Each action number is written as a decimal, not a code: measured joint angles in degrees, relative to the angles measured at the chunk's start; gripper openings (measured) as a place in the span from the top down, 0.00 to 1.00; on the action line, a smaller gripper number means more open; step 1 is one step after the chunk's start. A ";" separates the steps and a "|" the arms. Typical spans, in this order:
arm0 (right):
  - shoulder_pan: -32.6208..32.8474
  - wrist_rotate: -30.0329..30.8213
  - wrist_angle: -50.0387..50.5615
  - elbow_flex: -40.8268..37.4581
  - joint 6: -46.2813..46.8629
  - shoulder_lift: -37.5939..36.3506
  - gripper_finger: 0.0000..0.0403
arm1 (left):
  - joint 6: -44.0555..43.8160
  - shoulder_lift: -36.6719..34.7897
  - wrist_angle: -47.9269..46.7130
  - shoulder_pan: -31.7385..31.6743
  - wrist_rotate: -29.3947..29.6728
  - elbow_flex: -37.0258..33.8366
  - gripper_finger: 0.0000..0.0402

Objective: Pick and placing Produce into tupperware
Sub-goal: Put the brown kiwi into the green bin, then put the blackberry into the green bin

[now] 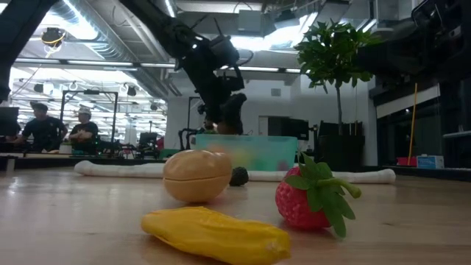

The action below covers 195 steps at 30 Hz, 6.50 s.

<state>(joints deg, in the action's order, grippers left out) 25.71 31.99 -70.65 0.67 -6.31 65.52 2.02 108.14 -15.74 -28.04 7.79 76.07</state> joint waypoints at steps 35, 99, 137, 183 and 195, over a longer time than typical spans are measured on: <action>0.00 0.00 1.31 0.00 -0.03 -0.02 0.68 | -0.73 2.94 -0.51 -1.09 4.72 1.37 0.34; -0.07 -3.26 69.69 39.71 21.31 8.17 0.68 | -2.56 -54.69 48.83 47.98 10.38 -68.26 0.34; -9.97 -15.63 83.25 67.41 16.13 44.12 0.56 | 1.70 -54.64 43.12 47.35 8.59 -68.26 0.34; -14.01 -19.06 78.06 67.34 16.25 50.42 0.57 | 2.67 -54.64 40.52 47.35 8.61 -68.26 0.34; -14.29 -20.27 78.55 67.34 16.52 50.42 0.74 | 2.71 -54.64 40.54 47.35 8.61 -68.26 0.34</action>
<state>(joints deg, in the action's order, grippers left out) 11.42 11.72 7.90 68.01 10.22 115.94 4.73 53.49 24.80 19.31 16.40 7.81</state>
